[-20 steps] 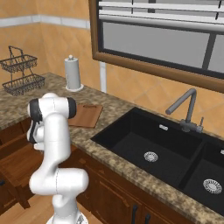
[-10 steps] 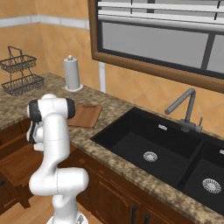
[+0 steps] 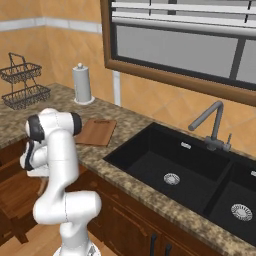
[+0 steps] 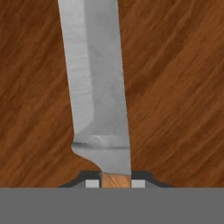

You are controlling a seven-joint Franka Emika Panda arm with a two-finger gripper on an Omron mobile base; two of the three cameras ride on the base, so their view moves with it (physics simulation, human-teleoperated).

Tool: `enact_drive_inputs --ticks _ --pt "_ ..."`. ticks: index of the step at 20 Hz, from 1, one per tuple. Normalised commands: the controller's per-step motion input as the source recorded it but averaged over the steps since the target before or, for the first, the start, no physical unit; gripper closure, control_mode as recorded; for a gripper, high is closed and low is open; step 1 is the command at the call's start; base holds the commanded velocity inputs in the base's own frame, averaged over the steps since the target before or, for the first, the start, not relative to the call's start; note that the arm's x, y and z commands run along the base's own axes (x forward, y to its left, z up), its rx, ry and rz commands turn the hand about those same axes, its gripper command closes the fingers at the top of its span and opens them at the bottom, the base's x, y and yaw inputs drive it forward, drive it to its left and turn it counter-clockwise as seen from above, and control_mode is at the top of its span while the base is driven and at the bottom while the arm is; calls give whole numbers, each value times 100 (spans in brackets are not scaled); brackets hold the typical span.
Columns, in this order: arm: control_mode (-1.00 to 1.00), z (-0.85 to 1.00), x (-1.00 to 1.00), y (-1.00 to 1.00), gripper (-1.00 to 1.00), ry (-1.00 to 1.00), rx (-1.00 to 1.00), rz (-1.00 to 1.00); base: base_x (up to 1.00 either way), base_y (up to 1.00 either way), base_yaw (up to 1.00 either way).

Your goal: Pick up the knife from the drawer and place it on the cutting board. Then place the meat from the plate to the cutting board.

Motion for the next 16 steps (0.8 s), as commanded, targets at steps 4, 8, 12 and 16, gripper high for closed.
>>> enact_drive_inputs --ticks 4,8,12,16 --pt "-100 62 0 10 100 0 5 21 0 0 0" --pt "-100 96 -6 0 100 0 8 25 0 0 0" --pt "-100 100 -18 0 100 0 6 23 0 0 0" --pt "-100 100 -13 -13 100 0 7 8 0 0 0"
